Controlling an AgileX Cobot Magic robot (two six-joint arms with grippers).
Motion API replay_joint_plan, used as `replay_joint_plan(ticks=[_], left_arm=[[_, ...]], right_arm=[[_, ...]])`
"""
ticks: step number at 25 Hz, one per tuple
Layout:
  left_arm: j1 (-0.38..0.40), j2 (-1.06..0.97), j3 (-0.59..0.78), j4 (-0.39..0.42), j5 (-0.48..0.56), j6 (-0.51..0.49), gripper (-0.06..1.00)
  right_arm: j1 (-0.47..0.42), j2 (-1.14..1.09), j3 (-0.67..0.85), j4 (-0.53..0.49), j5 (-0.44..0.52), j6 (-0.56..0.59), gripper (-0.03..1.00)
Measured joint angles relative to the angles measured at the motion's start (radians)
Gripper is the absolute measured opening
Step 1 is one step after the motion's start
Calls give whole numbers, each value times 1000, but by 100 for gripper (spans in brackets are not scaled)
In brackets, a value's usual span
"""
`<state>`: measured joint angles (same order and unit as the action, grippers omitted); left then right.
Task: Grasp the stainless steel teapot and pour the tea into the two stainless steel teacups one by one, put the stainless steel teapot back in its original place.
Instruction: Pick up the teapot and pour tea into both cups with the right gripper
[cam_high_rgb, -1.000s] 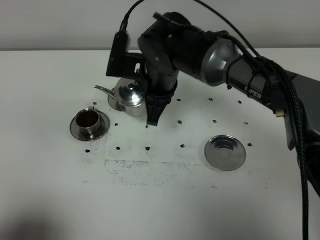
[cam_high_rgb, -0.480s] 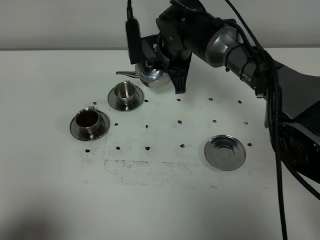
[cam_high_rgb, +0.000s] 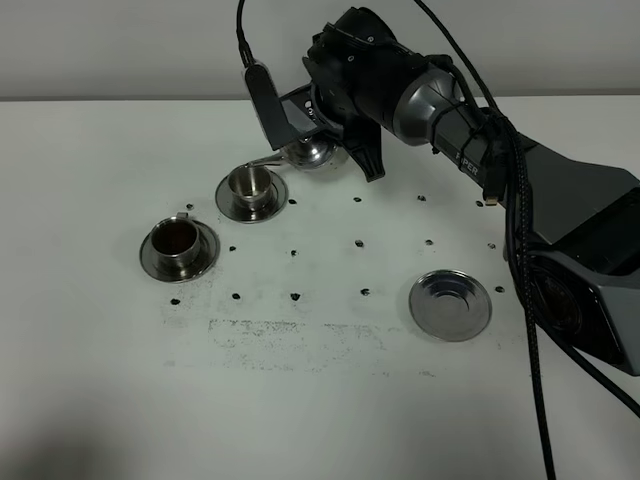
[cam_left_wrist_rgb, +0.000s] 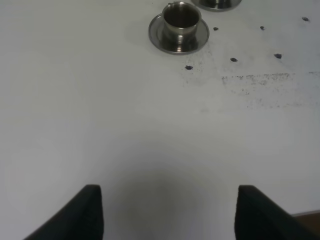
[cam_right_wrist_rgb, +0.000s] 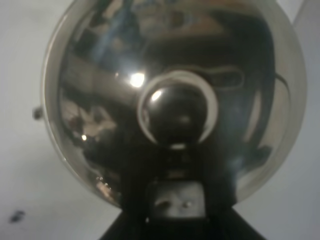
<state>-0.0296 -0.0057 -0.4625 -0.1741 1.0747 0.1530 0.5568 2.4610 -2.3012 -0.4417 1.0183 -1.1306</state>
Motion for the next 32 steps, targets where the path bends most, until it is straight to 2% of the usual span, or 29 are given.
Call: replay_joint_plan(ticks=[12,32], left_arm=[[0,0,0,0,0,0,55],[0,0,0,0,0,0,55]], right_arm=[[12,5,-6,-154,-38,-15,19],[38,42,-6,-213,-55,-76,19]])
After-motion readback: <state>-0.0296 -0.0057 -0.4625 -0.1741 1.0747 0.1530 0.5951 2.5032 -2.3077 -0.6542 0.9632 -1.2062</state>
